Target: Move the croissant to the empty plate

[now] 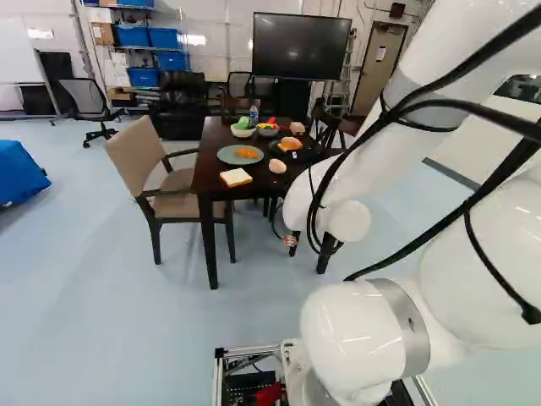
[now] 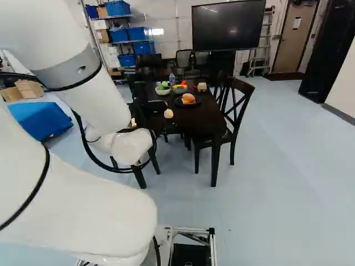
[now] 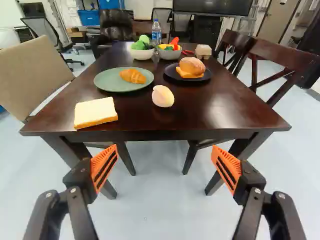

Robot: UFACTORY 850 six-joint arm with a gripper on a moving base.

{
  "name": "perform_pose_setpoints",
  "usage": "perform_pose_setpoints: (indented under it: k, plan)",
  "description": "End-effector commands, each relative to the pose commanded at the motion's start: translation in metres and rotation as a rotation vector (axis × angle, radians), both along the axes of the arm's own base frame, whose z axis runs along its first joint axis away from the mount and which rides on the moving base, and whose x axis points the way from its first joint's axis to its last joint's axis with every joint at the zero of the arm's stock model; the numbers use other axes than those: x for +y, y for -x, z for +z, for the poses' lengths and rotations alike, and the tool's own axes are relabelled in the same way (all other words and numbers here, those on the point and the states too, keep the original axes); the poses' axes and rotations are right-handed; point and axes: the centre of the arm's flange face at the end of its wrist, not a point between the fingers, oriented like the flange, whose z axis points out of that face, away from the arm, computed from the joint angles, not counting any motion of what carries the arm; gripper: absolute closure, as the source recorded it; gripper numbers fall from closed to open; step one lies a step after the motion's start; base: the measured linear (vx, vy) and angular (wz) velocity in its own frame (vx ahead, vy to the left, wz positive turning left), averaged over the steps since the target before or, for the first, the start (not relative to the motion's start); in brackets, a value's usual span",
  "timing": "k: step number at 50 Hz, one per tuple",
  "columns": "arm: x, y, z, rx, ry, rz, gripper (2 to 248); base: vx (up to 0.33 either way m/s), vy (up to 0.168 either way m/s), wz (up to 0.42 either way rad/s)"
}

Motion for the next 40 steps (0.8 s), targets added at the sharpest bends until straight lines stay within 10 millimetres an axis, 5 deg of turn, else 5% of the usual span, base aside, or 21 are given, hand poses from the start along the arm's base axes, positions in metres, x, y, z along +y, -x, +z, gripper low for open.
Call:
perform_pose_setpoints:
  k: [40]
  plan:
    - [-0.002, 0.011, -0.005, -0.027, -0.017, -0.011, 3, 0.000, 0.000, 0.000]
